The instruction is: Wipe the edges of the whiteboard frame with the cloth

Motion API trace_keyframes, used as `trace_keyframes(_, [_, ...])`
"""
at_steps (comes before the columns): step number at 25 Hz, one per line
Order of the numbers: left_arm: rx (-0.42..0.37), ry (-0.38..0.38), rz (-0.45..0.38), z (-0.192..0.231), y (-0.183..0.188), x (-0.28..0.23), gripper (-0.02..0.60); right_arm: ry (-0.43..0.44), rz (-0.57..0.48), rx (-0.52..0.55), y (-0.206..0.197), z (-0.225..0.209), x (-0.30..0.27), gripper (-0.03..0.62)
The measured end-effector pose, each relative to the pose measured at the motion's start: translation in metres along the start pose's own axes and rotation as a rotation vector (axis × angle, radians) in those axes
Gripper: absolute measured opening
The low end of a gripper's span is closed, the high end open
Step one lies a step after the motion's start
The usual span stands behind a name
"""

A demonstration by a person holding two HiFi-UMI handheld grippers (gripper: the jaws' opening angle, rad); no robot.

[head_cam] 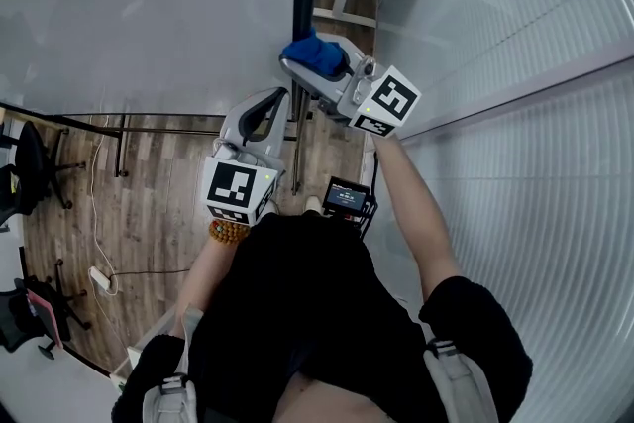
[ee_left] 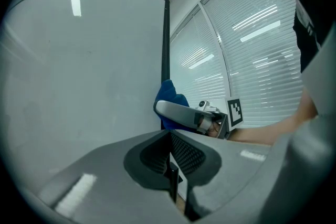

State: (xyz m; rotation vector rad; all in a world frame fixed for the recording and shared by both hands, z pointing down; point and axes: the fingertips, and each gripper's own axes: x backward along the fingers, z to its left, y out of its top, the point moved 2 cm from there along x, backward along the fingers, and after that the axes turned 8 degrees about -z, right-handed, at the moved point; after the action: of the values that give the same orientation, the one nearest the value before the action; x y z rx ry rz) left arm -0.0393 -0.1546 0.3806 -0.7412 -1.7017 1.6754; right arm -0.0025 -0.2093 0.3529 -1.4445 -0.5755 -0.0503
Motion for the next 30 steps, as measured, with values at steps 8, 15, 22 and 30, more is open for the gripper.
trace_keyframes(8, [0.009,-0.006,0.004,0.003,-0.007,0.002,0.0,-0.032,0.031,0.016,-0.018,-0.002,0.004,0.132])
trace_keyframes(15, [0.023,-0.023,0.002,-0.001,-0.012,0.004,0.0,-0.063,0.071,0.033,-0.03,0.003,0.009,0.133])
trace_keyframes(22, [0.03,-0.035,0.01,0.0,-0.018,0.003,0.0,-0.11,0.078,0.048,-0.038,-0.001,0.016,0.14])
trace_keyframes(30, [0.038,-0.046,0.023,0.0,-0.02,0.006,0.0,-0.141,0.09,0.043,-0.049,-0.002,0.021,0.143])
